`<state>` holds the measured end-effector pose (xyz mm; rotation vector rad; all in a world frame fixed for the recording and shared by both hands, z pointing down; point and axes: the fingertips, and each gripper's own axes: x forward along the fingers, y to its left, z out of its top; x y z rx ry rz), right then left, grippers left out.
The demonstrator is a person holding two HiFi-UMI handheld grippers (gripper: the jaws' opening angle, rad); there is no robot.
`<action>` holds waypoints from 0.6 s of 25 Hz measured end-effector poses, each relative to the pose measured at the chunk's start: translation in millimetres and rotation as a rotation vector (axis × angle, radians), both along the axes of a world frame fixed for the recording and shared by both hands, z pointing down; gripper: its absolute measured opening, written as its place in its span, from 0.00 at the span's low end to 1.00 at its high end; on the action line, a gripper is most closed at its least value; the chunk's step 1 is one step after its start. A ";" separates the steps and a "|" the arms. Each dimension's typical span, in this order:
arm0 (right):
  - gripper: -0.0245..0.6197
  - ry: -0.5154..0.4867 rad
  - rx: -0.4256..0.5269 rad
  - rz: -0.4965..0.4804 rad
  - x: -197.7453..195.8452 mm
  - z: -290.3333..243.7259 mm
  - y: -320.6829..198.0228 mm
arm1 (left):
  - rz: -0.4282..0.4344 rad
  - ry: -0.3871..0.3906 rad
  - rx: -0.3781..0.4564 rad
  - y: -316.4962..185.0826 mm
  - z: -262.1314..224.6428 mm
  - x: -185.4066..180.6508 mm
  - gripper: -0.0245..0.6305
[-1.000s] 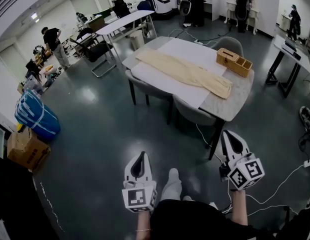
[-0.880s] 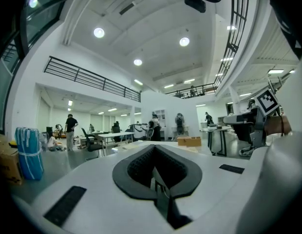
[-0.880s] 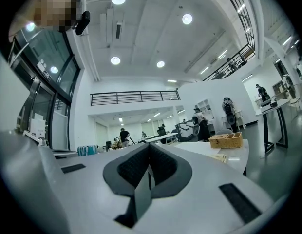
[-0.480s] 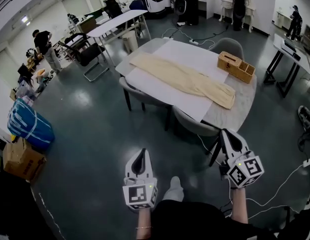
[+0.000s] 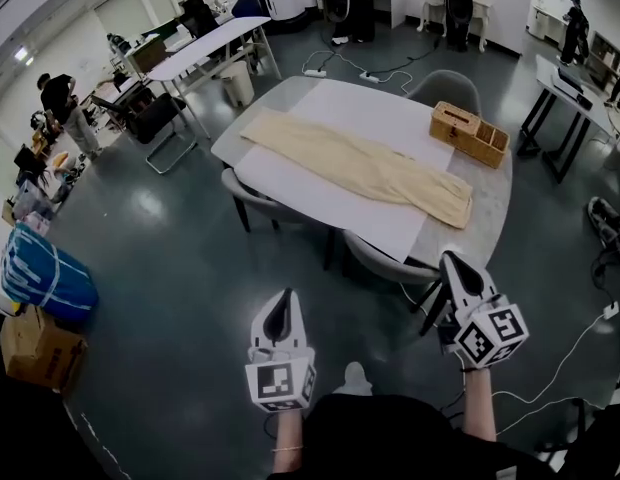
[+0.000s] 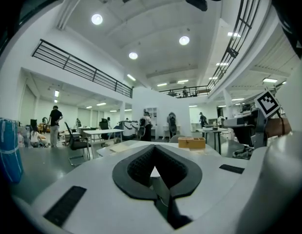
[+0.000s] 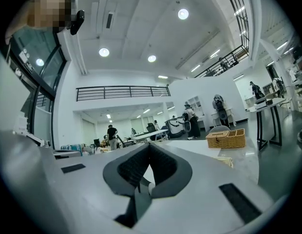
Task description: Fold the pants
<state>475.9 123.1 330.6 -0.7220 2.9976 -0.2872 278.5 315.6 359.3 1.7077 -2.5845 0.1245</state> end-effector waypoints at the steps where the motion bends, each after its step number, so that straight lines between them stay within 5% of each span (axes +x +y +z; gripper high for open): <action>1: 0.06 -0.002 -0.004 0.008 -4.5 0.3 -5.0 | 0.008 0.002 0.001 -6.3 0.2 -6.0 0.05; 15: 0.06 -0.006 -0.040 0.092 -46.6 16.4 -42.7 | 0.112 0.019 -0.011 -64.1 16.1 -59.4 0.05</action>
